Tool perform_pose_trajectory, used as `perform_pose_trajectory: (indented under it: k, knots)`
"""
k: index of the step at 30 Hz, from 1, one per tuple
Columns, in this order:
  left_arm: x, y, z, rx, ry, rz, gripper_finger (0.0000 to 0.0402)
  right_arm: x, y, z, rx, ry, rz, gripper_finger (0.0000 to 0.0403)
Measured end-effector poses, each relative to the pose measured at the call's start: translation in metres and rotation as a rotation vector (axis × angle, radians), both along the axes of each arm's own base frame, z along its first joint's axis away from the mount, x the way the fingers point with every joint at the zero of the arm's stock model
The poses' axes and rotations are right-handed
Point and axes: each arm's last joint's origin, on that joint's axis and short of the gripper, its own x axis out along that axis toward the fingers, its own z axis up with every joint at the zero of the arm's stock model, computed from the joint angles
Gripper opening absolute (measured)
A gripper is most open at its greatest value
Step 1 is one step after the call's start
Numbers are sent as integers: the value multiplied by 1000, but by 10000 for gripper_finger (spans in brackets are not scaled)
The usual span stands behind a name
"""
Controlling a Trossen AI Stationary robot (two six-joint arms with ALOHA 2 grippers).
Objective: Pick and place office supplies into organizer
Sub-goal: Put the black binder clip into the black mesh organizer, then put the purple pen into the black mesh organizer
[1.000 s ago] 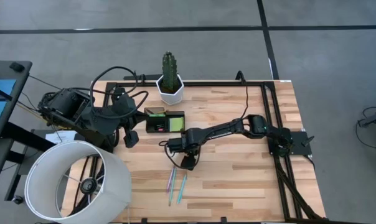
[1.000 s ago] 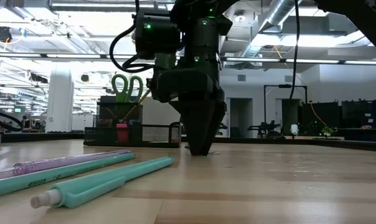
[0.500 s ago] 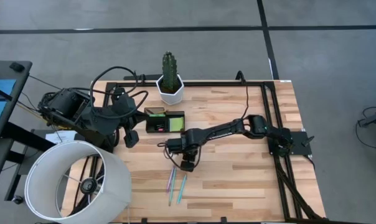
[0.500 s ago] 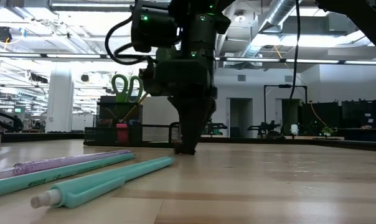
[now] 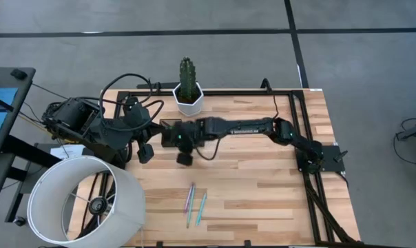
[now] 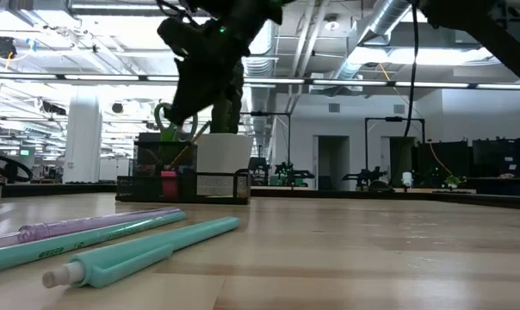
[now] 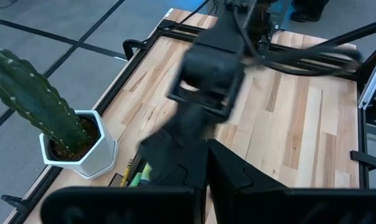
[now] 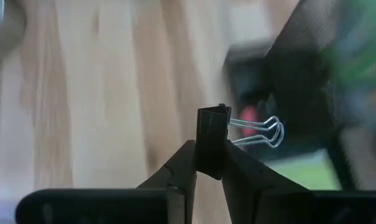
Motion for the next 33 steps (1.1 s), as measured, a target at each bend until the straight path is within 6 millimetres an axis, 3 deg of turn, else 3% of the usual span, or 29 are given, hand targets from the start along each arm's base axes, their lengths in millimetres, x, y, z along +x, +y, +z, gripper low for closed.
perform_pose_trajectory:
  k: [5,11,24,33]
  knots:
    - [0,0,0,0,0,0,0,9,-26,7,152,-128,-33,49]
    - [0,0,0,1,1,0,0,17,-32,0,265,-173,-38,54]
    - [0,0,0,19,12,-20,0,28,-55,-47,117,-111,-175,61]
    - [-1,0,-1,23,22,-25,0,27,-61,-55,112,-79,-190,119]
